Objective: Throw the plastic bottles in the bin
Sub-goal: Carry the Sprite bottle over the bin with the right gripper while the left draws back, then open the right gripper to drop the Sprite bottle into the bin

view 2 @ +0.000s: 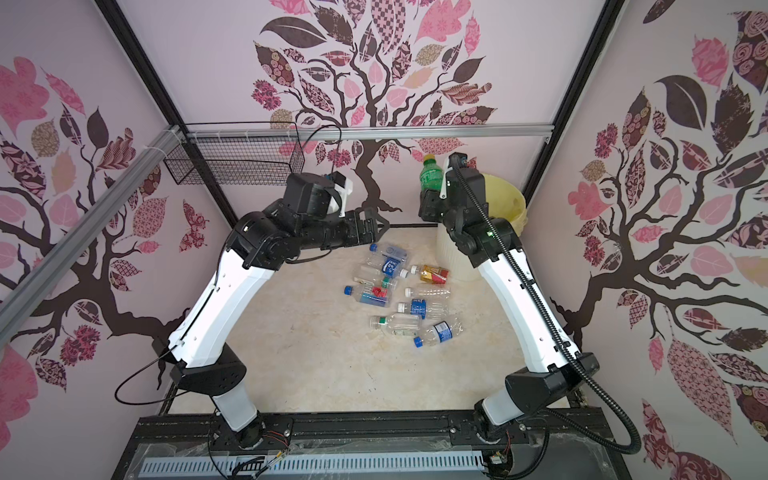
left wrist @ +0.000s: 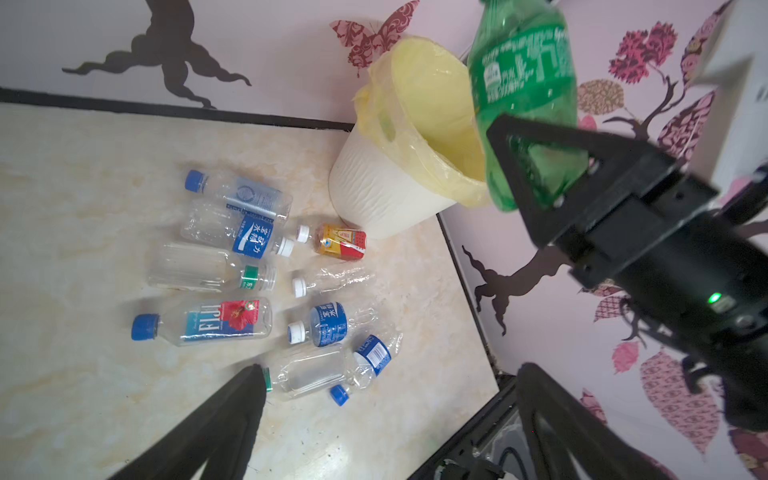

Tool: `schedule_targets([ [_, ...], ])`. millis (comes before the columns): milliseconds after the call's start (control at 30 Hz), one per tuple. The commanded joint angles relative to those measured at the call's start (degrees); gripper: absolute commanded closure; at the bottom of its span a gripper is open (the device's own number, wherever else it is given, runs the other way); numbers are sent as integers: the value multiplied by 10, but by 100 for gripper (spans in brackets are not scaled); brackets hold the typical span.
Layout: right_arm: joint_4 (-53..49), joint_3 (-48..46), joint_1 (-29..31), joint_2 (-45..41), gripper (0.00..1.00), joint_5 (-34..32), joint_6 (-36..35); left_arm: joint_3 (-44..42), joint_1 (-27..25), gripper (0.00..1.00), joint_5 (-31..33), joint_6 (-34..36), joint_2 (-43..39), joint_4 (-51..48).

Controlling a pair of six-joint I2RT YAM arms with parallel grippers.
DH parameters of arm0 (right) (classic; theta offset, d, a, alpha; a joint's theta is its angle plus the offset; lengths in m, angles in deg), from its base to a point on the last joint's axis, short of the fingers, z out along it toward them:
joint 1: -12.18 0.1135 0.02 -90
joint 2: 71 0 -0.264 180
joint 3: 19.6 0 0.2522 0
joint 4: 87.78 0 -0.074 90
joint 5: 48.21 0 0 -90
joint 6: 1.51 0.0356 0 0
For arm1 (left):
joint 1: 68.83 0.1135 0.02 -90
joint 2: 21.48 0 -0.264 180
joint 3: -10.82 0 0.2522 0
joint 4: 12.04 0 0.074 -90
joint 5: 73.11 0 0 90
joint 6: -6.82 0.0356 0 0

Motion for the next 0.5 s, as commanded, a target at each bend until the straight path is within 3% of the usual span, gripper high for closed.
schedule_targets([
  [0, 8, 51, -3, 14, 53, -115, -60, 30, -31, 3, 75, 61, 4, 7],
  [133, 47, 68, -6, 14, 52, -176, -104, 2, -41, 3, 46, 24, -9, 73],
  [300, 87, 89, -12, 25, 52, -219, -131, 37, -42, 3, 53, 33, 2, 57],
  [367, 98, 87, -28, 32, 52, -217, -123, 34, -42, 3, 55, 38, -2, 51],
  [467, 70, 93, -93, 71, 50, -166, -55, 25, -34, 3, 56, 23, -7, 38],
])
